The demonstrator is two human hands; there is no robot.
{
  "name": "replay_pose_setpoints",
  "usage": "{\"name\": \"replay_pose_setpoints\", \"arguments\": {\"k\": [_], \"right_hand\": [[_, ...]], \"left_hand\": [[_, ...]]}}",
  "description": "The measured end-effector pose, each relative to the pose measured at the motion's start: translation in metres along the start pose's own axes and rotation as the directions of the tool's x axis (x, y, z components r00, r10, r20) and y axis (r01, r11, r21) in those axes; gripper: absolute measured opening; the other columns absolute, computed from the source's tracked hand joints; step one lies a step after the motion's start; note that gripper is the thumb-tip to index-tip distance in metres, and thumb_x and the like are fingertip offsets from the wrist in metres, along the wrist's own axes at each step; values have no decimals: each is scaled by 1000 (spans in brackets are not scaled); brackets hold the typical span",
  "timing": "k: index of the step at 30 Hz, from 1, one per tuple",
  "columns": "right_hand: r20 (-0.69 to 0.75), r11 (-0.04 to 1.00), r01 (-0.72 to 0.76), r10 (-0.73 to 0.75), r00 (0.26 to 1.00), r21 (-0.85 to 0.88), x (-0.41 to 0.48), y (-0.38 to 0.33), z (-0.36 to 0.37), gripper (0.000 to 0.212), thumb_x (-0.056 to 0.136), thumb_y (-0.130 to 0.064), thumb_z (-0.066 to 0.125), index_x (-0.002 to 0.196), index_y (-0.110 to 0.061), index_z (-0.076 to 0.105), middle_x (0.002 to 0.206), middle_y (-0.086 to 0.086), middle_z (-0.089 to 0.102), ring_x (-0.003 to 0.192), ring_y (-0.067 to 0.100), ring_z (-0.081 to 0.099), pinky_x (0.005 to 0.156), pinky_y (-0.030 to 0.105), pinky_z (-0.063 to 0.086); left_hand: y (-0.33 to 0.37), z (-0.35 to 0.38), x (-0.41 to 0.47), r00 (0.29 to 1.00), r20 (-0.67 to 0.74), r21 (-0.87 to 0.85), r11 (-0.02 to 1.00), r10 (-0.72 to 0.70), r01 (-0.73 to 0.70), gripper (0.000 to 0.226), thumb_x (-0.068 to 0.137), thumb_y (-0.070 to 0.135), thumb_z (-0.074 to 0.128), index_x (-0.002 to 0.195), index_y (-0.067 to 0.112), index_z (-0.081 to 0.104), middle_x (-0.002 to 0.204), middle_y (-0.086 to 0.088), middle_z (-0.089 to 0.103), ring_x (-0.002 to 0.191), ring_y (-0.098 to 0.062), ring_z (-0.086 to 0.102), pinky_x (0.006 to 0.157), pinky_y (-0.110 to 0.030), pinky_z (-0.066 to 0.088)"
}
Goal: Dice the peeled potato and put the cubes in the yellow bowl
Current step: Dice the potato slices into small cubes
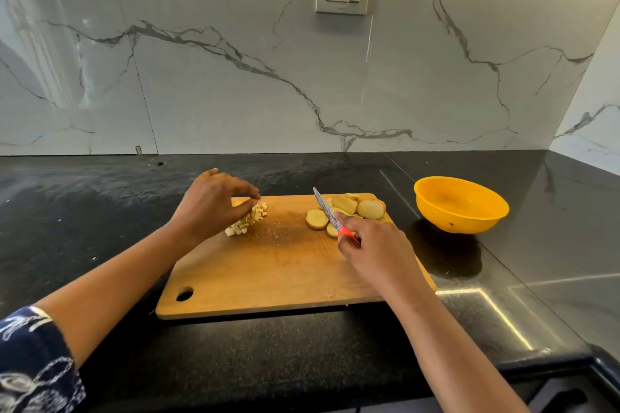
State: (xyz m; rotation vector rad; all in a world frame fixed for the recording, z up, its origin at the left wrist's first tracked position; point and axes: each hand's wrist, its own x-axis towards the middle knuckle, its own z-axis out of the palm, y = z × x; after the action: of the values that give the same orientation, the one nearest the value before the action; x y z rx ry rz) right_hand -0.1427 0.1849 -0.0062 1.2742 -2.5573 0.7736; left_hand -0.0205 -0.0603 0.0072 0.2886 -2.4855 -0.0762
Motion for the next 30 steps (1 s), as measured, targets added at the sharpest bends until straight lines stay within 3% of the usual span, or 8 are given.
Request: {"name": "replay_pose_setpoints", "arguments": {"k": [3,7,10,14,20,23,27,30], "right_hand": [[-2,1000,-3,4,1000,10,0,0,0,45,96,-37,52,140,-36,44,112,-10,68,81,4,51,63,12,39],[-23,1000,-26,26,999,-2,-1,0,-3,45,97,-37,51,141,-34,45,117,-9,66,86,6,55,62,10,37],[-52,997,-70,69,996,-24,0,2,-7,44,97,-36,49,141,-33,44,113,-8,67,81,4,49,53,9,29],[-77,990,-135,132,988,-39,0,4,-12,45,97,-35,51,142,-31,44,121,-6,65,100,11,61,73,20,46],[-89,991,-129,124,988,-44,-1,4,-13,45,97,-34,51,142,-31,43,117,-7,66,96,10,62,67,18,40],[-81,992,-125,122,989,-34,0,3,-12,45,97,-35,51,142,-32,43,114,-7,67,92,9,61,65,17,40],[-51,995,-101,100,994,-8,-4,-1,-14,45,97,-35,50,141,-33,44,114,-7,67,95,9,60,67,17,36],[50,998,-62,61,997,25,-8,-10,-13,46,97,-35,50,142,-33,43,117,-7,64,100,9,57,73,18,39]], "left_hand": [[3,-5,0,999,-41,-64,998,14,-17,19,86,31,61,97,21,73,102,6,72,91,-13,66,96,-54,45],[19,2,3,998,20,-82,995,67,-65,25,90,33,60,113,25,68,116,7,67,108,-15,61,104,-51,38],[44,12,19,959,280,-48,999,31,-18,45,88,46,58,130,31,54,133,7,56,124,-15,49,106,-38,35],[67,34,48,825,564,-11,999,-31,45,64,84,57,57,139,27,43,141,3,48,128,-18,43,104,-36,36],[59,41,53,839,543,-230,953,-45,200,45,77,45,72,117,27,60,114,7,60,102,-9,56,85,-23,47],[57,35,46,887,458,-120,983,-66,135,49,75,52,70,117,32,55,103,16,55,99,-7,54,92,-33,44],[53,11,29,936,351,27,999,-32,24,51,74,63,63,117,37,53,103,20,52,97,-2,45,88,-28,27],[49,3,2,920,390,-4,999,-48,54,70,63,86,46,113,39,58,104,20,59,93,0,52,93,-28,39]]}}
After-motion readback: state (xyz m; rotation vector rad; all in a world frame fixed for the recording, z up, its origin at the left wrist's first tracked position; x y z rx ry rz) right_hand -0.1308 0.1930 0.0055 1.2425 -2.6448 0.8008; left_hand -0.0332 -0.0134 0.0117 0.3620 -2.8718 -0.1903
